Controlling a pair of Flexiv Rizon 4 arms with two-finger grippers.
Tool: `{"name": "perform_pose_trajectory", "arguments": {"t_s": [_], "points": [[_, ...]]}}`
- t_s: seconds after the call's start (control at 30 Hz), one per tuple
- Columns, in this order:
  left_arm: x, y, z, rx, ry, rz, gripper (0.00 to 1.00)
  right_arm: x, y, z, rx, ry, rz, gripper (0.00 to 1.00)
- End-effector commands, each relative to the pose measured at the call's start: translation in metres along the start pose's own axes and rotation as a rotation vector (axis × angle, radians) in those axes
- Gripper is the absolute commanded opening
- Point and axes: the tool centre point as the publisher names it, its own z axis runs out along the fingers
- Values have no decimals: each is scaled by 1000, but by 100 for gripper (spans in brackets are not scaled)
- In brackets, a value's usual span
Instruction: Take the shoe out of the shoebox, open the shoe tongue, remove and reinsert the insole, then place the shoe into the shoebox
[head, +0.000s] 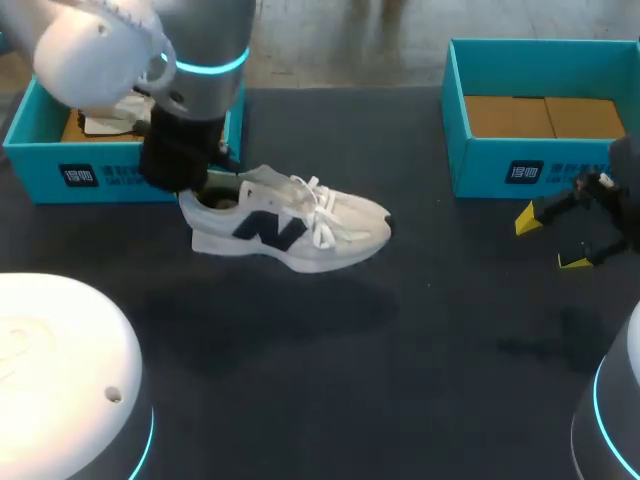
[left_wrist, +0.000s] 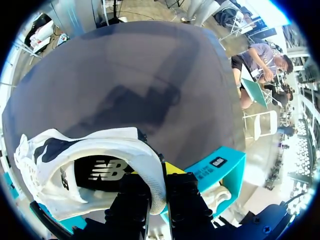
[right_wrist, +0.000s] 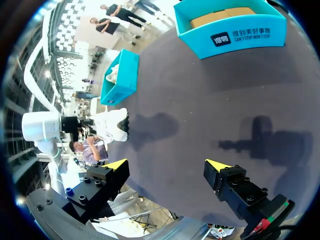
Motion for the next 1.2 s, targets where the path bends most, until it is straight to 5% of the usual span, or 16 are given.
{"name": "perform_pose_trajectory", "arguments": {"t_s": [0.03,1.2], "points": [[-12,-9,13,-21,13,-10,0,0,-1,1,-1,-3,1,100],[-102,2,106,21,0,-49,0,0,-1,1,-1,-3,1,100]]}}
